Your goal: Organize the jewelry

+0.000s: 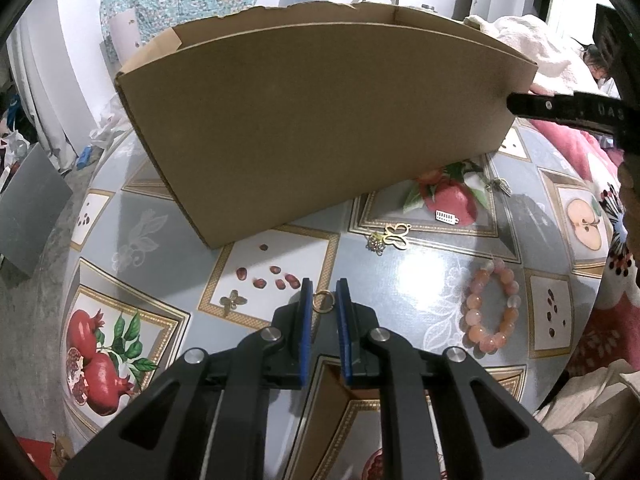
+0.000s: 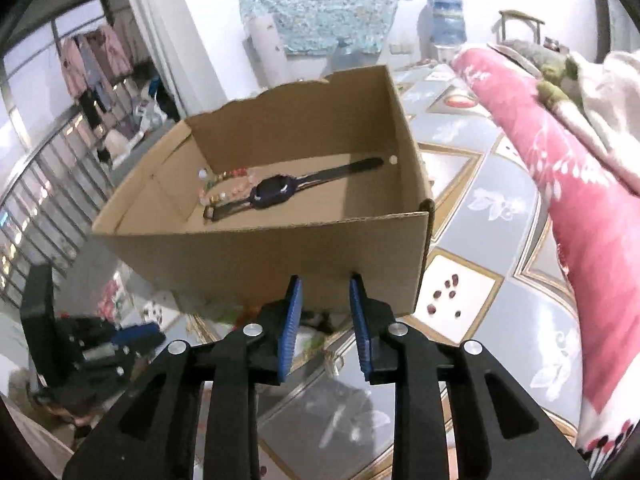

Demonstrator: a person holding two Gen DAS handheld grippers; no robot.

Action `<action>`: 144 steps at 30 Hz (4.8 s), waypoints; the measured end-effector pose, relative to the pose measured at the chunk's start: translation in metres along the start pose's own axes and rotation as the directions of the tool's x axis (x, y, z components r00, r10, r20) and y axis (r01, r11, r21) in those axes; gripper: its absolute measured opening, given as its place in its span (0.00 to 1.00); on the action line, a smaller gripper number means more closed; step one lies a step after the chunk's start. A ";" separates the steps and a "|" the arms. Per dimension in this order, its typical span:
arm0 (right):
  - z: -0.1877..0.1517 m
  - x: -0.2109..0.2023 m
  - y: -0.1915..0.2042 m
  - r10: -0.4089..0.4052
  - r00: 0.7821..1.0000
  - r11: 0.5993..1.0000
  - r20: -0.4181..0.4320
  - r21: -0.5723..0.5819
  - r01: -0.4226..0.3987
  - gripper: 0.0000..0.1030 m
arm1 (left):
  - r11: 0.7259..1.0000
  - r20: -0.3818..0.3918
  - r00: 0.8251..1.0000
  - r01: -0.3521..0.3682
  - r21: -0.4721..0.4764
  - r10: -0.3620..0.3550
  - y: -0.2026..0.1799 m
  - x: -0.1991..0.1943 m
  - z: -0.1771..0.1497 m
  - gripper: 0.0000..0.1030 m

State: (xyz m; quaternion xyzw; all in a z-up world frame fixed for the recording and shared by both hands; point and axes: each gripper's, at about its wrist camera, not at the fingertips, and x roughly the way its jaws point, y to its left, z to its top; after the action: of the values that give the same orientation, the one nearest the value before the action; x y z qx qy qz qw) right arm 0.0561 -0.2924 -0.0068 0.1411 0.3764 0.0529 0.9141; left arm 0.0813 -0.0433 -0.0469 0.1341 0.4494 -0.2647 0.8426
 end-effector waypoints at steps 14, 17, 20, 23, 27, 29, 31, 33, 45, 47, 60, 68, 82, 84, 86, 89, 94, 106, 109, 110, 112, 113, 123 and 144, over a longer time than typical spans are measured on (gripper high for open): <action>-0.051 0.031 0.024 -0.058 0.973 0.981 -0.223 -0.192 0.015 0.13 | 1.000 0.001 1.000 0.006 0.001 -0.006 0.001 0.000 0.000 0.11; -0.053 0.030 0.032 -0.066 0.970 0.973 -0.236 -0.230 0.010 0.09 | 1.000 0.004 1.000 0.008 -0.002 -0.008 0.002 0.000 0.000 0.11; -0.048 0.027 0.035 -0.077 0.977 0.973 -0.201 -0.229 0.029 0.09 | 1.000 0.006 1.000 0.008 -0.001 -0.008 0.002 0.000 -0.001 0.11; -0.044 0.033 0.034 -0.072 0.979 0.977 -0.190 -0.213 0.031 0.09 | 1.000 0.007 1.000 0.008 -0.001 -0.008 0.002 0.000 -0.001 0.11; -0.045 0.040 0.038 -0.013 0.975 0.981 -0.220 -0.193 -0.030 0.09 | 1.000 0.011 1.000 0.009 -0.001 -0.009 0.002 -0.001 -0.002 0.11; -0.048 0.037 0.043 0.023 0.971 0.979 -0.237 -0.190 -0.070 0.09 | 1.000 0.011 1.000 0.008 -0.003 -0.008 0.002 -0.001 -0.002 0.11; -0.050 0.034 0.046 0.023 0.971 0.977 -0.238 -0.201 -0.073 0.09 | 1.000 0.011 1.000 0.007 -0.002 -0.007 0.002 -0.001 -0.002 0.11; -0.047 0.028 0.043 0.008 0.977 0.979 -0.213 -0.196 -0.051 0.10 | 1.000 0.011 1.000 0.008 -0.004 -0.008 0.002 -0.001 -0.002 0.11; -0.035 0.045 0.016 -0.141 0.973 0.959 -0.180 -0.269 0.090 0.12 | 1.000 0.010 1.000 0.008 -0.004 -0.008 0.003 -0.001 -0.002 0.11; -0.034 0.047 0.017 -0.139 0.974 0.956 -0.179 -0.282 0.085 0.13 | 1.000 0.010 1.000 0.008 -0.004 -0.008 0.003 -0.001 -0.002 0.11; -0.042 0.044 0.027 -0.128 0.974 0.945 -0.185 -0.320 0.063 0.09 | 1.000 0.009 1.000 0.005 -0.002 -0.005 0.002 -0.001 -0.002 0.11; -0.041 0.040 0.022 -0.114 0.978 0.957 -0.175 -0.283 0.061 0.08 | 1.000 0.009 1.000 0.006 -0.001 -0.006 0.002 -0.001 -0.002 0.11; -0.040 0.022 0.020 -0.106 0.986 0.967 -0.131 -0.244 0.071 0.08 | 1.000 0.013 1.000 0.022 -0.007 -0.022 0.005 -0.004 -0.004 0.11; -0.042 0.020 0.019 -0.107 0.986 0.967 -0.126 -0.244 0.073 0.08 | 1.000 0.014 1.000 0.028 -0.005 -0.027 0.005 -0.005 -0.005 0.11; -0.042 0.019 0.021 -0.104 0.987 0.967 -0.121 -0.244 0.072 0.08 | 1.000 0.018 0.999 0.031 -0.003 -0.031 0.005 -0.008 -0.005 0.11; -0.042 0.011 0.024 -0.097 0.990 0.966 -0.103 -0.248 0.069 0.08 | 0.999 0.034 0.999 0.033 0.001 -0.033 0.004 -0.015 -0.004 0.11; -0.039 -0.004 0.029 -0.092 0.994 0.962 -0.067 -0.265 0.071 0.08 | 0.999 0.071 0.997 0.032 0.017 -0.033 0.004 -0.032 -0.001 0.11; -0.042 -0.006 0.031 -0.075 0.995 0.968 -0.068 -0.245 0.056 0.08 | 0.998 0.010 0.998 0.054 0.044 -0.055 -0.006 -0.024 -0.009 0.11; -0.043 -0.006 0.031 -0.067 0.996 0.970 -0.066 -0.237 0.050 0.08 | 0.999 -0.003 0.999 0.038 0.040 -0.038 -0.005 -0.016 -0.007 0.11; -0.043 -0.006 0.030 -0.065 0.996 0.971 -0.066 -0.234 0.047 0.08 | 0.999 -0.005 1.000 0.029 0.041 -0.029 -0.004 -0.014 -0.007 0.11; -0.044 -0.006 0.031 -0.062 0.996 0.973 -0.065 -0.228 0.046 0.08 | 0.999 -0.015 1.000 0.017 0.047 -0.017 -0.003 -0.010 -0.006 0.11; -0.043 -0.006 0.031 -0.060 0.996 0.973 -0.065 -0.226 0.044 0.08 | 0.999 -0.019 1.000 0.014 0.050 -0.013 -0.002 -0.008 -0.006 0.11; -0.043 0.000 0.027 -0.043 0.996 0.977 -0.073 -0.211 0.026 0.08 | 0.995 -0.037 0.999 0.037 0.093 -0.033 0.000 -0.003 0.002 0.11; -0.042 0.010 0.021 -0.023 0.996 0.981 -0.085 -0.194 0.006 0.08 | 0.993 -0.049 0.998 0.055 0.103 -0.050 0.000 0.002 0.009 0.19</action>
State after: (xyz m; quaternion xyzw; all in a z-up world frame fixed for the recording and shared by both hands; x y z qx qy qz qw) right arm 0.0346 -0.2609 -0.0356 0.0465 0.4100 0.0886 0.9066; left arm 0.0888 -0.0478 -0.0432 0.1720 0.4578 -0.3067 0.8166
